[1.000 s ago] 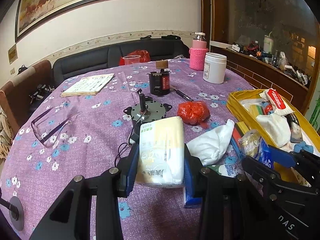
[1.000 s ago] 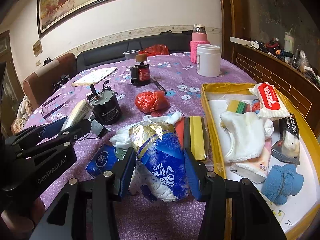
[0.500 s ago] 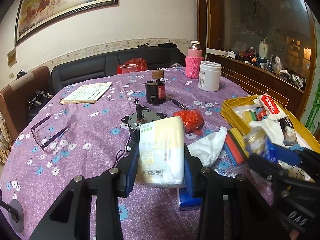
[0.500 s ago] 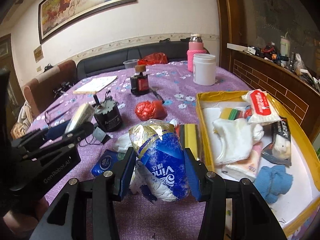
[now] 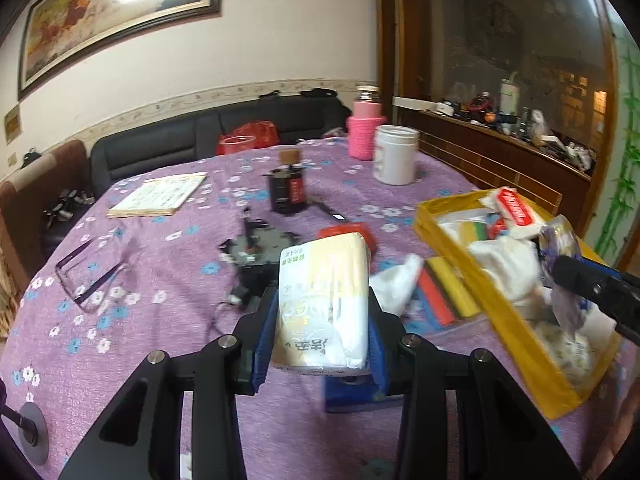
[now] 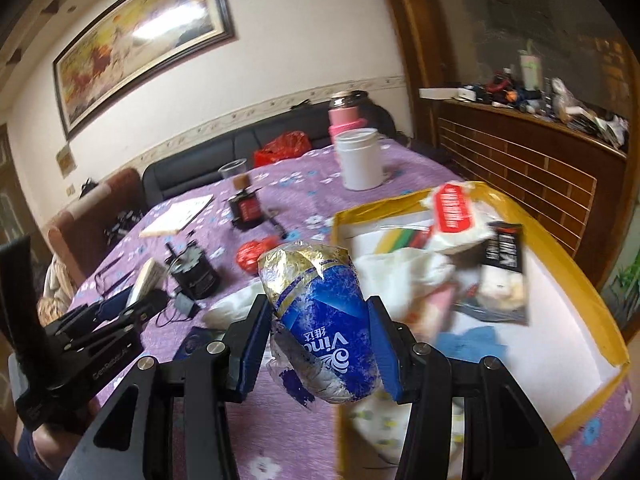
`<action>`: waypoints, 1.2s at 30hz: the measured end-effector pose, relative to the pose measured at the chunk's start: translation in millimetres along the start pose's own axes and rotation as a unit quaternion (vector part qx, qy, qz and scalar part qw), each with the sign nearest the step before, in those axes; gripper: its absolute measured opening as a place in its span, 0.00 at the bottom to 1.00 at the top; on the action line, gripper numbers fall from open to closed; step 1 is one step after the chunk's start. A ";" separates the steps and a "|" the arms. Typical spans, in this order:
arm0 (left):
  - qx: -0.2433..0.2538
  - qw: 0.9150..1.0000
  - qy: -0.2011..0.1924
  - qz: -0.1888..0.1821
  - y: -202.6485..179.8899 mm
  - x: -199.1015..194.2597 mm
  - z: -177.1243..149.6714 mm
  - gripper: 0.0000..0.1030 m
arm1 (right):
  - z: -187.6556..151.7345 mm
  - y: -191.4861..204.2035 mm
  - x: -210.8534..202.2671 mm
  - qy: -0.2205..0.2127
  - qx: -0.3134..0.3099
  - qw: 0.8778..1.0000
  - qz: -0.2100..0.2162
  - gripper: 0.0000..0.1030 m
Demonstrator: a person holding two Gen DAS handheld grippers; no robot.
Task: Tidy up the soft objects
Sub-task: 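Carry the tissue pack and Vinda bag with both grippers over the tray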
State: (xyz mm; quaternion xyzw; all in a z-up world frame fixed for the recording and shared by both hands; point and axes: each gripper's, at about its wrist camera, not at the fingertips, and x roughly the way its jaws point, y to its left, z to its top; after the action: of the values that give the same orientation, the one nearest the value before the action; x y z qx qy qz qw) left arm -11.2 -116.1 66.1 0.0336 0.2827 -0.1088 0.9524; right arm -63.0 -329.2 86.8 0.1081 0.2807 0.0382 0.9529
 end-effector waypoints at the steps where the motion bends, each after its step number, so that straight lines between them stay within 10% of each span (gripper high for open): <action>1: -0.001 1.000 0.004 -0.009 -3.9 -1.1 0.7 0.37 | 0.4 -6.7 -3.4 -0.003 0.006 1.000 -0.005 0.51; 18: 0.049 0.987 0.033 -0.147 -133.9 6.0 14.8 0.38 | 0.5 -108.6 -27.9 -0.014 0.102 0.992 -0.071 0.51; 36: 0.093 0.973 0.081 -0.197 -207.9 44.7 -2.6 0.38 | -5.5 -150.1 -11.9 0.029 0.114 0.987 -0.109 0.51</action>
State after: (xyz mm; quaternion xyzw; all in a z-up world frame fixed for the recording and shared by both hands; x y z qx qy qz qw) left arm -23.1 -326.7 39.0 0.0749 0.3483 -0.3169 0.8790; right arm -74.2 -476.0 54.4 0.1838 0.3212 -0.0948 0.9242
